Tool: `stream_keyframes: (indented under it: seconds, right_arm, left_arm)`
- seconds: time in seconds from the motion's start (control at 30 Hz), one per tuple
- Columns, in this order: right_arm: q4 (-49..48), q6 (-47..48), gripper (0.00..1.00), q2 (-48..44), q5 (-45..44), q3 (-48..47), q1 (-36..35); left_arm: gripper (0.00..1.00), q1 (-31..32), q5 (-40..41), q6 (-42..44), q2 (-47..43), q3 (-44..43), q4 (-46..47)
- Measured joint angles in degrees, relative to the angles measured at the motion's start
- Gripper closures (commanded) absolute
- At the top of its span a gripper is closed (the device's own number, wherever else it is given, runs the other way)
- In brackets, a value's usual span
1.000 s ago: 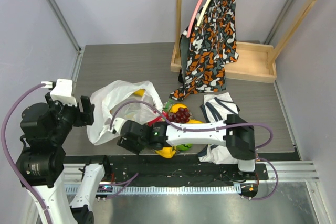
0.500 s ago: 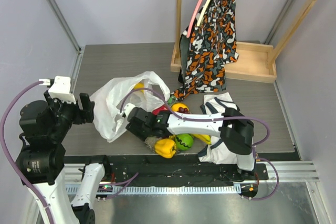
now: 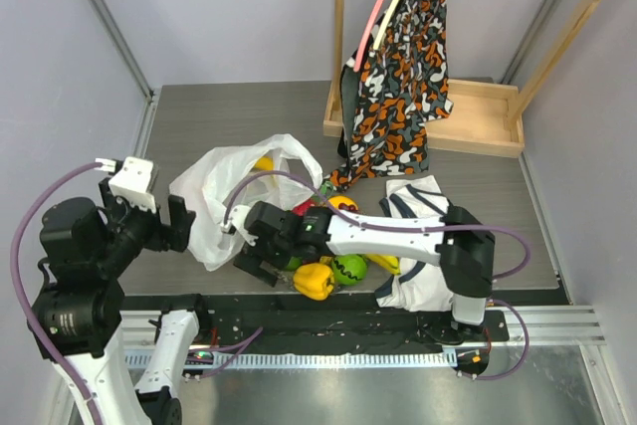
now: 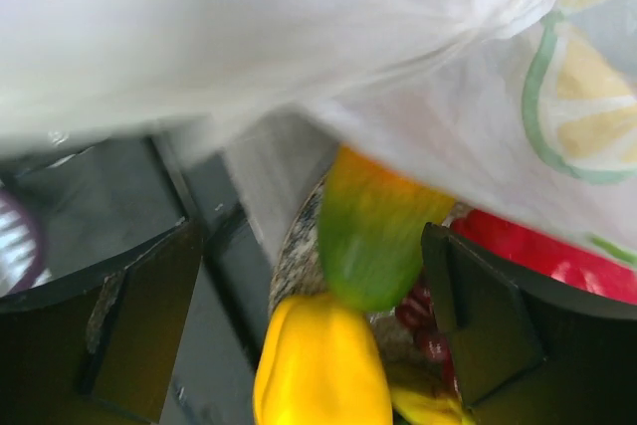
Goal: Take the fake fruits out of the plastic bag
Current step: Place the fake fruit on the plate, then adjust the plastic bag at the center of the board.
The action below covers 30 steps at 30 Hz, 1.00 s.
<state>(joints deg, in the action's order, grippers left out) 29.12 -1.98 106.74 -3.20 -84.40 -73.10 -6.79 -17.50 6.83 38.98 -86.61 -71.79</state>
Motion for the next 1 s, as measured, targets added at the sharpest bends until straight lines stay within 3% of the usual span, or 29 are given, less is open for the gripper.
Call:
stream_keyframes:
  seconds: [0.2, 0.47, 0.83, 1.0]
  right_arm:
    - [5.90, 5.18, 0.00, -11.69, 7.39, -1.44, 0.09]
    - [8.48, 8.41, 0.03, -24.81, 12.72, -1.03, 4.28]
    - [9.40, 10.19, 0.06, -20.39, 11.30, -13.31, 19.56]
    - [7.10, 7.43, 0.06, -16.52, 11.04, -16.39, 24.17]
  left_arm:
    - [0.15, 0.00, -10.14, 10.21, -2.86, -0.55, -3.96]
    - [0.21, -0.04, -20.26, 19.04, -3.06, 9.35, -5.92]
    - [0.28, 0.85, -21.55, 29.00, 7.32, 13.53, -6.12]
    - [0.32, 8.24, -20.00, 29.51, 9.68, 14.82, -5.81]
